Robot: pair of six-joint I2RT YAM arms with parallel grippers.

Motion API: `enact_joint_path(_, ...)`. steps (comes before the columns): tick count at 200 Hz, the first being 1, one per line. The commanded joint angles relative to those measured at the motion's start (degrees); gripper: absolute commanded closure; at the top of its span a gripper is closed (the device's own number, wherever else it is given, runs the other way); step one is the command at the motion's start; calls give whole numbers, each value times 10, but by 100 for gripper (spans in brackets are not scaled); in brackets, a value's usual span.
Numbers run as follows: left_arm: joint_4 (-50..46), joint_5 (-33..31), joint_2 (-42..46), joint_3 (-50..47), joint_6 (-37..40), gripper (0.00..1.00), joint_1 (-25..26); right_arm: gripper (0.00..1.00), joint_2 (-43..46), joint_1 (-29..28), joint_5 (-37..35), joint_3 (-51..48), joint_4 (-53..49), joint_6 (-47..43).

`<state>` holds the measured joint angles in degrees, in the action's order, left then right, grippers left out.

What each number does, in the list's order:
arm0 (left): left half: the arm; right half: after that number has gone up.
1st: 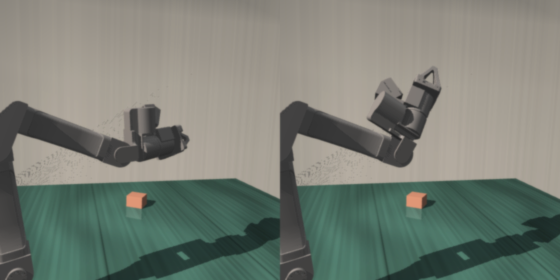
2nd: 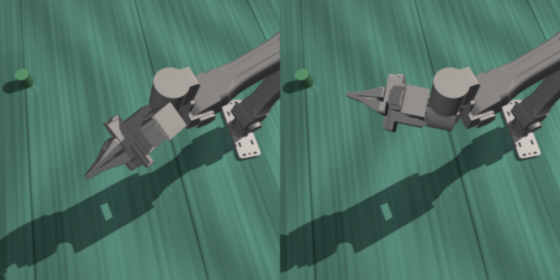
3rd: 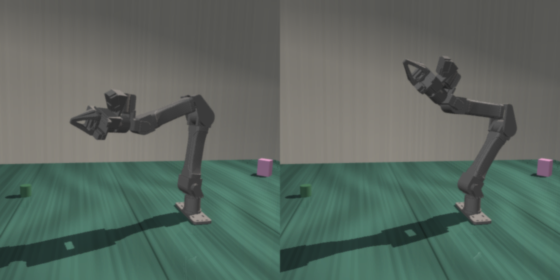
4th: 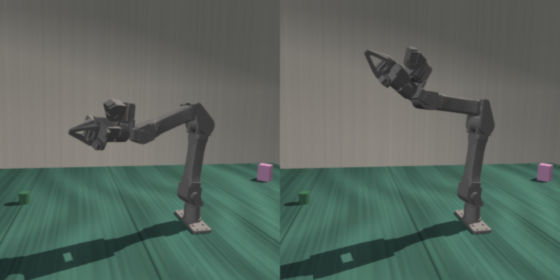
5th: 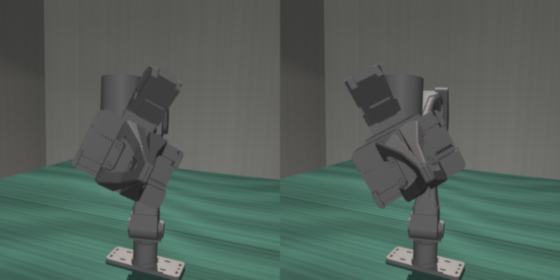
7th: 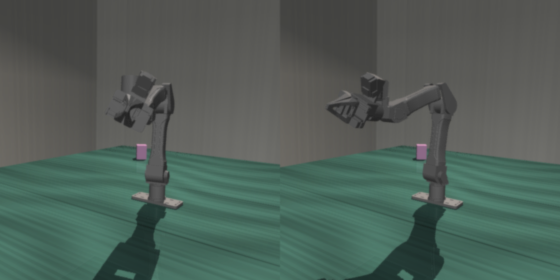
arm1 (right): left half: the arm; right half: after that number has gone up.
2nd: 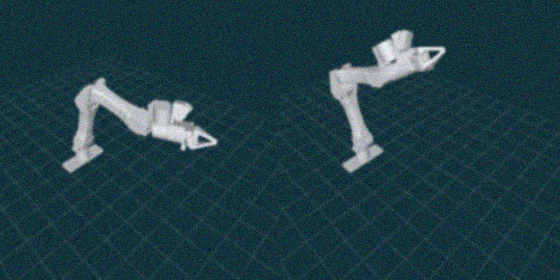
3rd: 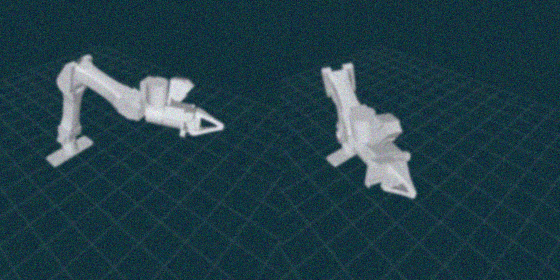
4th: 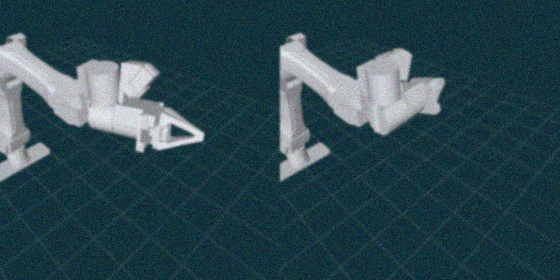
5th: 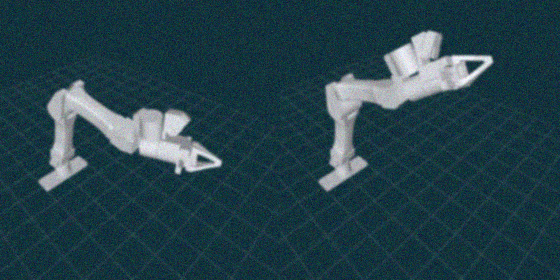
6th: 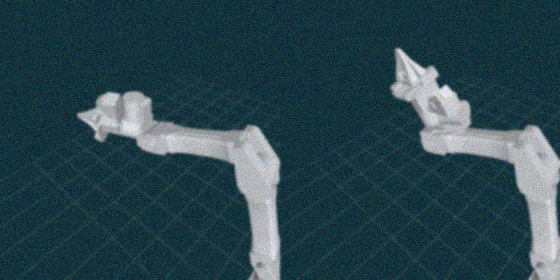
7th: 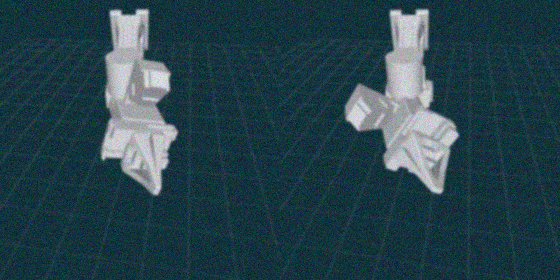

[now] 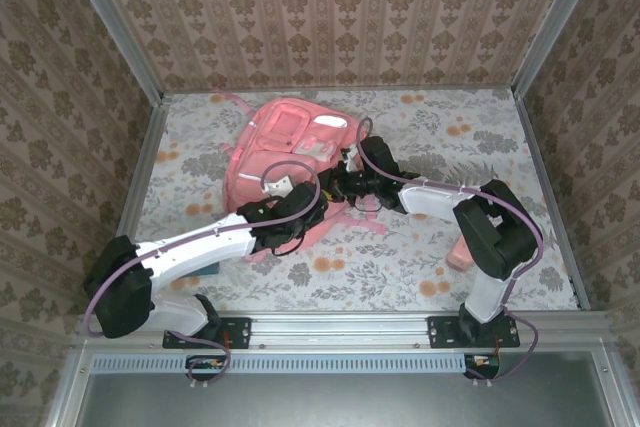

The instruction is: Pack the student bag

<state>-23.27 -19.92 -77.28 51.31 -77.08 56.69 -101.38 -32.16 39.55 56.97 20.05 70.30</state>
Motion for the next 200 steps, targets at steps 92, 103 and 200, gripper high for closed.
enact_joint_path(92, -126, -29, -28, 62, 26, 74, -18, 86, 17, -11, 41, 18, 5, -34)
enact_joint_path(103, -128, -29, -25, 60, 28, 79, -18, 87, 17, -10, 35, 19, -2, -36)
enact_joint_path(200, -159, -44, 4, 60, 99, 100, -22, 94, 28, 21, -21, 7, -52, -53)
